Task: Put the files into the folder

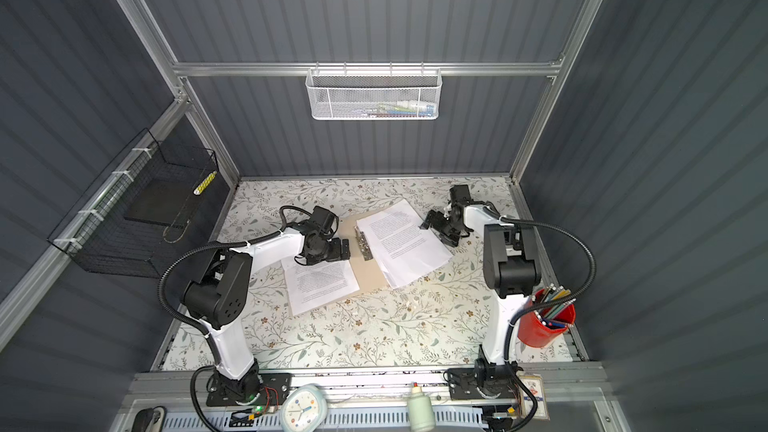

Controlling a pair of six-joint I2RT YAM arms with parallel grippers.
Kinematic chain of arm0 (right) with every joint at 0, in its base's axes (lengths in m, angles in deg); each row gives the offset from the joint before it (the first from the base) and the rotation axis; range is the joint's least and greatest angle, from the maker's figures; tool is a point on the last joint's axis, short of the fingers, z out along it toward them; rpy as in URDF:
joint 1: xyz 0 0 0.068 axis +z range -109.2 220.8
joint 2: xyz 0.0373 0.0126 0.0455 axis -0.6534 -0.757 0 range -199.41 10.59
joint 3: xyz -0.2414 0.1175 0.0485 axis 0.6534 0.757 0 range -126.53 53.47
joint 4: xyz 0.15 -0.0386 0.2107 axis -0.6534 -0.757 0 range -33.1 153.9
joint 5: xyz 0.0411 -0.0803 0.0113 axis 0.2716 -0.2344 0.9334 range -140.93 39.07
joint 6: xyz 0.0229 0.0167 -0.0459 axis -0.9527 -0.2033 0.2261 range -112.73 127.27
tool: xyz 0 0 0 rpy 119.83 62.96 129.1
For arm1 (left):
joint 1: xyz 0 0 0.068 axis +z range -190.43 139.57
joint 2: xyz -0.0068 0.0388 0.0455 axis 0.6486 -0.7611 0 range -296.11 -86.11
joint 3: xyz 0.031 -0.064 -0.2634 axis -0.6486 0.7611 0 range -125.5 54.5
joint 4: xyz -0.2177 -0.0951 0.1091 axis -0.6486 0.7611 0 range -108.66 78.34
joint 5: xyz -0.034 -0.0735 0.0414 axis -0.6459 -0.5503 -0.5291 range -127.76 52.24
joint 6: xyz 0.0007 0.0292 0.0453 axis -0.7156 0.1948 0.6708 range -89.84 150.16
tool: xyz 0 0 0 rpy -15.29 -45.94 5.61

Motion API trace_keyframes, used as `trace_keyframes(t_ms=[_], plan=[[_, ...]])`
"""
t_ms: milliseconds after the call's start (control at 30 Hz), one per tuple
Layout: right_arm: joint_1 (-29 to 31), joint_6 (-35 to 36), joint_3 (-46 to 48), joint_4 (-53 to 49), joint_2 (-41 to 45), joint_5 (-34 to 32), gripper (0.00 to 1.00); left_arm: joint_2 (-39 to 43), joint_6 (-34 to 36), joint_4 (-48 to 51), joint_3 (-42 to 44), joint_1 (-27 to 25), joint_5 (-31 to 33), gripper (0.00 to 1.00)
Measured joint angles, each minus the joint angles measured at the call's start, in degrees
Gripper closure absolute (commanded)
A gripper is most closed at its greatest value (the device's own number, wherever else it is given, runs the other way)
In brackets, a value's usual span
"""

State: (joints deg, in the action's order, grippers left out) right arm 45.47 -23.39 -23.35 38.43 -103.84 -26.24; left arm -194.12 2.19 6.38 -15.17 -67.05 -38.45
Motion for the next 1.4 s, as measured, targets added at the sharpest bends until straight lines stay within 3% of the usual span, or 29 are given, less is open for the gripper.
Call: trace_keyframes(t_ms=[267, 567, 767, 1100, 1233, 1400], plan=[[0.02, -5.18, 17.11, 5.88, 11.5, 4.61, 0.08, -0.07, 2.99, -1.44, 0.85, -1.11, 1.29, 0.0], [0.74, -9.33, 28.96, 11.52, 20.48, 4.96, 0.09, 1.4, 5.55, -4.57, 4.0, -2.4, 3.13, 0.0], [3.06, -9.49, 28.52, 11.58, 20.35, 3.58, 0.12, 0.85, 5.7, -3.74, 3.21, -2.67, 3.76, 0.0], [5.14, -6.19, 16.22, 7.23, 11.19, 0.98, 0.12, 0.5, 5.92, -3.21, 2.75, -2.99, 4.59, 0.0], [5.31, -5.81, 15.52, 6.08, 10.8, 0.37, 0.1, 0.52, 5.97, -3.02, 2.67, -2.99, 4.61, 0.0], [6.14, -5.03, 14.67, -0.37, 13.73, -8.92, 0.08, 0.68, 5.9, -2.38, 2.21, -2.82, 3.02, 0.0]])
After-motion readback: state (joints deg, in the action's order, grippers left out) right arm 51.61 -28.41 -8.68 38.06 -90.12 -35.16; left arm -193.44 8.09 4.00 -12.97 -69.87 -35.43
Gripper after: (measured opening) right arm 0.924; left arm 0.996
